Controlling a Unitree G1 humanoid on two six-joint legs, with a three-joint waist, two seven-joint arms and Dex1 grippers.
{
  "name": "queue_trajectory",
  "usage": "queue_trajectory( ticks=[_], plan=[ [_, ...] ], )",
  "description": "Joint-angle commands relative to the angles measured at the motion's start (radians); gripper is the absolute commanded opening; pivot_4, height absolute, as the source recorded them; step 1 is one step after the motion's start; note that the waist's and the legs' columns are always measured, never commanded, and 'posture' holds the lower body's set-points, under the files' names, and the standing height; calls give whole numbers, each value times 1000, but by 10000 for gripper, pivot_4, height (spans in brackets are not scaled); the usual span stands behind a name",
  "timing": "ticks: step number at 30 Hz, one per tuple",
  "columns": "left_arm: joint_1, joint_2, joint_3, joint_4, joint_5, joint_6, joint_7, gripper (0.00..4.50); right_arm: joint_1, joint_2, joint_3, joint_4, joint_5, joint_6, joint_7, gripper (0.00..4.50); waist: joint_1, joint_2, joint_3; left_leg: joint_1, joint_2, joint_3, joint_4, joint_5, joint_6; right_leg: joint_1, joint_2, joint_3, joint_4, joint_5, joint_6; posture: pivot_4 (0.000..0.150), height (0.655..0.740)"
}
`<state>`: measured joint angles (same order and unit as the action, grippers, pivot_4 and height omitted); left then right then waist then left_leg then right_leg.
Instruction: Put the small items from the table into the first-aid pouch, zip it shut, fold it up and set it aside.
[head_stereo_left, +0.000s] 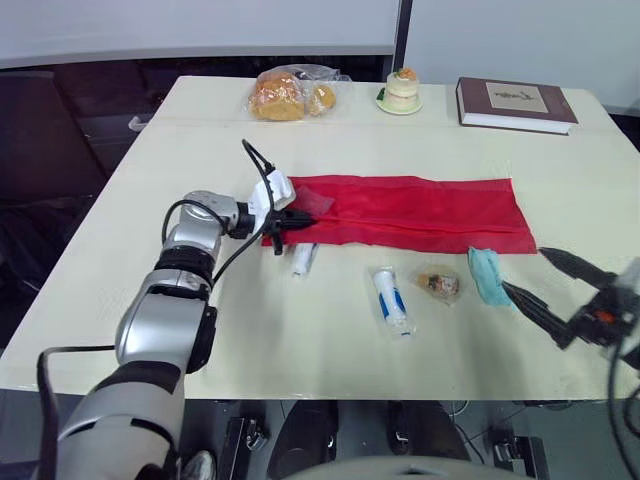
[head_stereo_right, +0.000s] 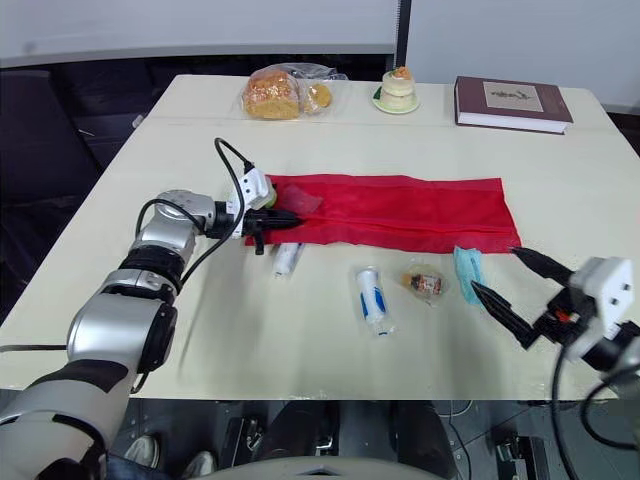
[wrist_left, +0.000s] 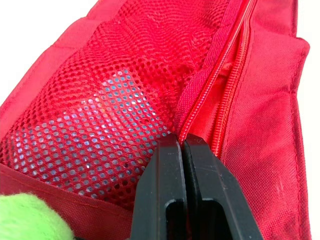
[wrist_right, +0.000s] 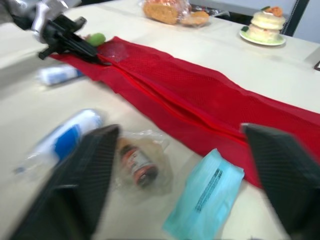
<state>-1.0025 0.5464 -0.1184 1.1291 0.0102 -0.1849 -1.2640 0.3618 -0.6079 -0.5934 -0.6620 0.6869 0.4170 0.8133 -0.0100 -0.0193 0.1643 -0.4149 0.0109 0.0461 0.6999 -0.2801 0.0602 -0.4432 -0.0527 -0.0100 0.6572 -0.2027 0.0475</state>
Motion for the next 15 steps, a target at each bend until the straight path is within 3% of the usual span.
queue_trajectory(
  ticks=[1,9,15],
  plan=[
    [-14,40,23,6,-2,1,-30,6228,41,-31,-100,-48,75,3,16,45000,0,0,0,0,0,0,0,0,0,0,0,0,0,0,0,1500,7289],
    [-52,41,48,-4,-19,9,-46,42425,33,-50,-73,-70,107,5,-13,45000,9,0,0,0,0,0,1,0,0,0,0,0,0,0,0,1500,7289],
    [-72,-9,51,-101,-55,56,-115,43845,-4,-64,-40,-84,126,18,-43,45000,24,0,0,-1,0,0,2,0,0,0,0,0,0,0,0,1500,7289]
  ],
)
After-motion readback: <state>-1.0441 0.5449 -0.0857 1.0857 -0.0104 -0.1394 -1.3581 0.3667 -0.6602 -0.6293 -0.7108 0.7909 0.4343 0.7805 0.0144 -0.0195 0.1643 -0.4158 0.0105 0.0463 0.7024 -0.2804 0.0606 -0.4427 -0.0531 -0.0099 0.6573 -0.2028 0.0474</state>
